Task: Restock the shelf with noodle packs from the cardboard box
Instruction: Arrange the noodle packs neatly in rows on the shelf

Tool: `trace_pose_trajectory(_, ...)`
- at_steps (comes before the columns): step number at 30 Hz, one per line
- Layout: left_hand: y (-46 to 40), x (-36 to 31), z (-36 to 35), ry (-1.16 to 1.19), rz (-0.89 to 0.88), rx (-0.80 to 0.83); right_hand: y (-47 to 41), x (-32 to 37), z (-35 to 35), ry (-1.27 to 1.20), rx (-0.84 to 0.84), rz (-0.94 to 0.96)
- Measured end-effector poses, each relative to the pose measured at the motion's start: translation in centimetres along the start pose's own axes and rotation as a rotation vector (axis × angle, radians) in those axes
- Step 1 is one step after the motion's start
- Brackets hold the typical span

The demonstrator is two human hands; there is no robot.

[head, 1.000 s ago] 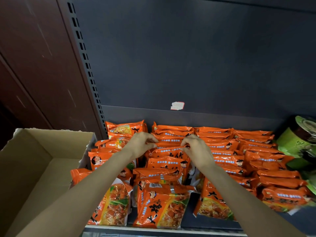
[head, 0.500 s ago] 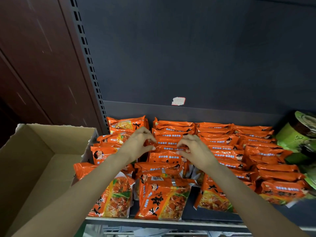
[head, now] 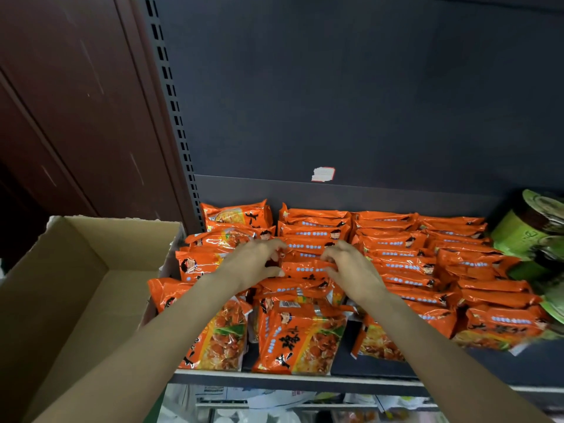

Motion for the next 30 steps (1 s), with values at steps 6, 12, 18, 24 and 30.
trace_pose_trajectory(6,2.2,-0.7,1.0,-0.021,0.018,-0.111,2.5,1.4,0.3,-0.109,0.019,0.132)
trace_pose_trajectory(12,4.9,-1.6,0.5,-0.121,0.104,-0.066,3.4,1.2,-1.1,-0.238,0.233,0.064)
trace_pose_trajectory(18,7.8,-1.8,-0.6,-0.04,0.2,-0.018,5.3,1.3,-1.7,-0.27,0.313,0.06)
trace_pose_trajectory(24,7.8,-2.3,-1.1,-0.153,0.229,0.036,6.2,1.2,-2.0,-0.125,0.307,0.062)
trace_pose_trajectory(30,6.7,-1.9,-1.4,-0.266,0.24,0.132,6.5,2.0,-1.9,0.04,0.314,0.074)
Point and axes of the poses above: each hand's wrist, its own y-axis away from the middle knuckle, its own z-axis out of the back of the hand, x = y × z, the point moved 5 cm from there along -y, towards the middle knuckle, and after that the axes turned 13 degrees about -y, right-handed, at the moved point
